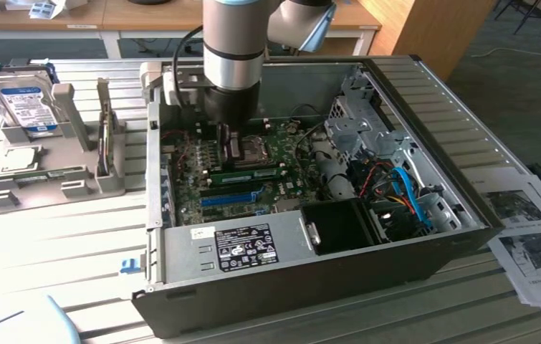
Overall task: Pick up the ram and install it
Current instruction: 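Press down the ram until it locks into place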
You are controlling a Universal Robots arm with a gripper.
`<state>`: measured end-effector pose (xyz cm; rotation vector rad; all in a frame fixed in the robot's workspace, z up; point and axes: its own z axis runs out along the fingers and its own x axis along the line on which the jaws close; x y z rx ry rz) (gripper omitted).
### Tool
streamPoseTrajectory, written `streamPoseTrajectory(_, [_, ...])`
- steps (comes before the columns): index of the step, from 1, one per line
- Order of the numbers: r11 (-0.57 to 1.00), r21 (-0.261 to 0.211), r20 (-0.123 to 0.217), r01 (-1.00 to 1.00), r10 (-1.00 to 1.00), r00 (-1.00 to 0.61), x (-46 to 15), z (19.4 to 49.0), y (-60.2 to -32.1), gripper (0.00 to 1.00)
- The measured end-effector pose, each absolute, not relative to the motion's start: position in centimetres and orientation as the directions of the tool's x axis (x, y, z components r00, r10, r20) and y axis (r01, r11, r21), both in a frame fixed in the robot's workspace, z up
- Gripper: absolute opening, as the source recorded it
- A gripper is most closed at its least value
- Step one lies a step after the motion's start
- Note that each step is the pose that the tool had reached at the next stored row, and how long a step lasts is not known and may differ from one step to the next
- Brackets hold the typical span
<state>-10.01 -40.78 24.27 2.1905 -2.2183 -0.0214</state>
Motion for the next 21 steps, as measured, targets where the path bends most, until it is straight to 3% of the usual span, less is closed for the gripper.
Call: streamPoseTrajectory(21, [0.013,0.029,0.008,-0.999,-1.000,-0.012,-8.1,25.2,-40.8,0.09])
